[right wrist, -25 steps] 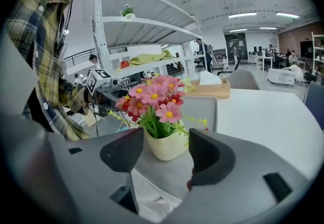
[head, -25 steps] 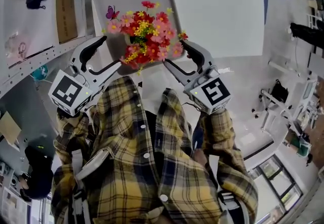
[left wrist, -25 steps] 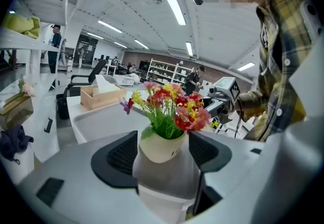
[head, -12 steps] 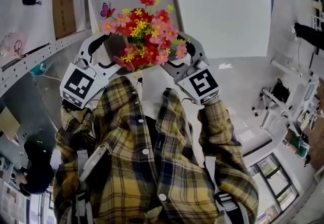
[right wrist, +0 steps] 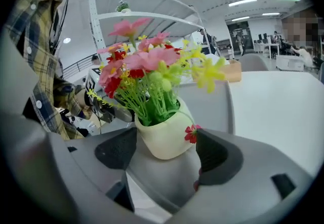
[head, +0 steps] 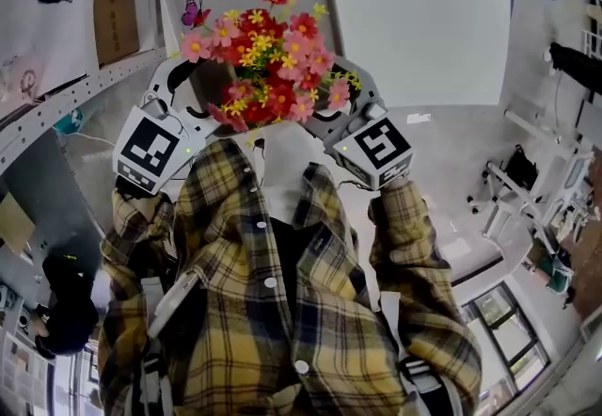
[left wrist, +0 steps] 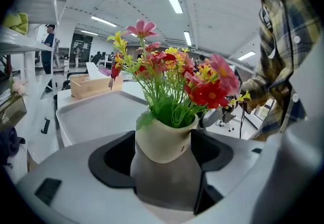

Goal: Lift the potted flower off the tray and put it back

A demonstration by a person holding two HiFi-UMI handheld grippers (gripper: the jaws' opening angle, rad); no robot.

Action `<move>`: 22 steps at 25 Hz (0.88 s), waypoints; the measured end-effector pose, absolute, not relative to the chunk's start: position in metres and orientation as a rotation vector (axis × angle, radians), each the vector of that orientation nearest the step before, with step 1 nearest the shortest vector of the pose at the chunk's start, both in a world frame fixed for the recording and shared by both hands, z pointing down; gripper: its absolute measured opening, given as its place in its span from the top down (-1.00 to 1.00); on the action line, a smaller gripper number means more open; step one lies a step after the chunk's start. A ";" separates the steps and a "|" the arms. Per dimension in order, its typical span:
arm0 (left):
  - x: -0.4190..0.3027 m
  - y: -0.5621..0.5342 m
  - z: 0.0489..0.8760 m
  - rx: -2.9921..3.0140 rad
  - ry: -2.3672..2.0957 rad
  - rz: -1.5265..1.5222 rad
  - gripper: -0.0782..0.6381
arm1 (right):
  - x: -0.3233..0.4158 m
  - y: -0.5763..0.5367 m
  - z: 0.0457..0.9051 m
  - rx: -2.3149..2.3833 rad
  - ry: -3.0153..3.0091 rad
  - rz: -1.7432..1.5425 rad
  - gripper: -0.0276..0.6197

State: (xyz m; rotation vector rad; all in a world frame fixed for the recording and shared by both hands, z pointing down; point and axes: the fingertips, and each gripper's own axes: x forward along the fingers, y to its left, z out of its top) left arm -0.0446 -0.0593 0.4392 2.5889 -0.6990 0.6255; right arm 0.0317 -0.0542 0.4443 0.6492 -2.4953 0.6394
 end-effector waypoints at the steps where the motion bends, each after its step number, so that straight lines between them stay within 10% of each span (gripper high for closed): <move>1: -0.045 -0.059 0.439 2.590 -0.696 0.628 -0.13 | 0.032 -0.055 0.446 0.646 -2.499 0.663 -0.15; 22: -0.025 -0.060 0.434 2.620 -0.686 0.621 -0.13 | 0.033 -0.068 0.428 0.469 -2.611 0.557 -0.15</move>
